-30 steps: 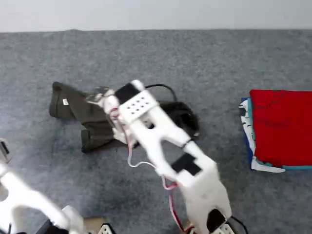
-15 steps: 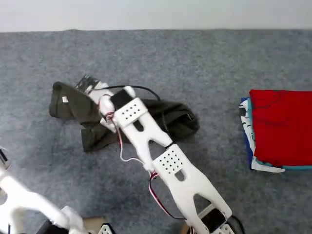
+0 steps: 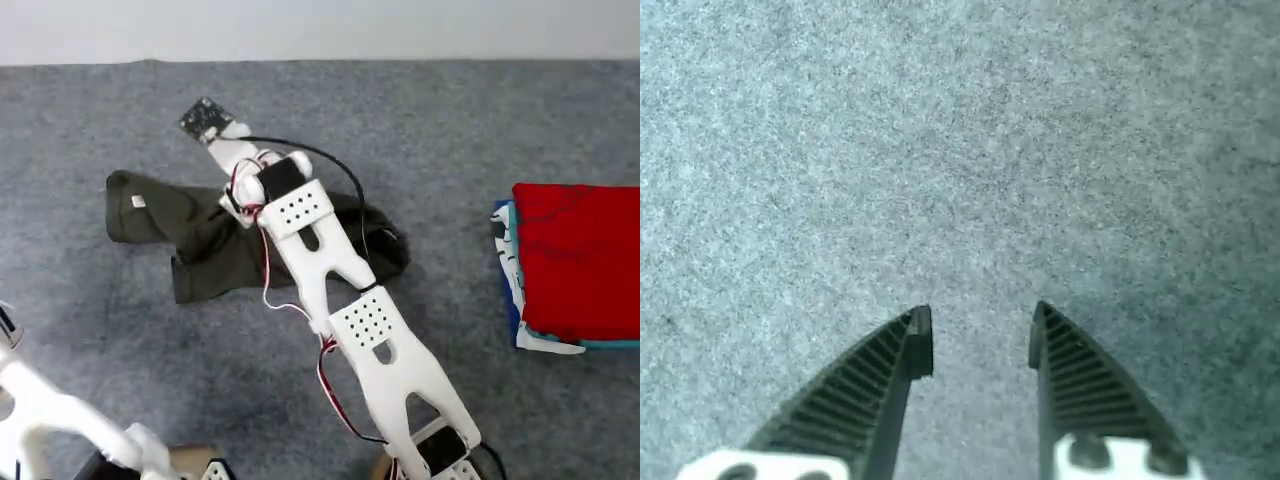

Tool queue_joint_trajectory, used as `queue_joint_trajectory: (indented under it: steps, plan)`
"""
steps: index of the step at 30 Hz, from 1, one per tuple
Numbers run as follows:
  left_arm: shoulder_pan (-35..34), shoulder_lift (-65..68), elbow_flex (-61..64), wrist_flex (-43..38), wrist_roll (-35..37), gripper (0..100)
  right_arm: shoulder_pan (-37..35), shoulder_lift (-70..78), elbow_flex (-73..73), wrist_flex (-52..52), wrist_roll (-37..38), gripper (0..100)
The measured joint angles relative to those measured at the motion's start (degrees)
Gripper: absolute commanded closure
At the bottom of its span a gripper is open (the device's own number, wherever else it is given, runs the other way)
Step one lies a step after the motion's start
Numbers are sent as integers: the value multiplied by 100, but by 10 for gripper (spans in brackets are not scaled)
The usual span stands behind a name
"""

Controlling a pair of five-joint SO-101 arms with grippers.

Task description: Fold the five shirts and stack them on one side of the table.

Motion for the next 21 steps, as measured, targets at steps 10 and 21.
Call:
queue_joint_trajectory:
  steps: [10, 21]
  plan:
    - [0, 0, 0, 0, 0, 834, -1143, -484, 18, 1160, -264, 990]
    - [0, 0, 316, -369, 0, 834, -2198, -800, 1037, 1169, -396, 788]
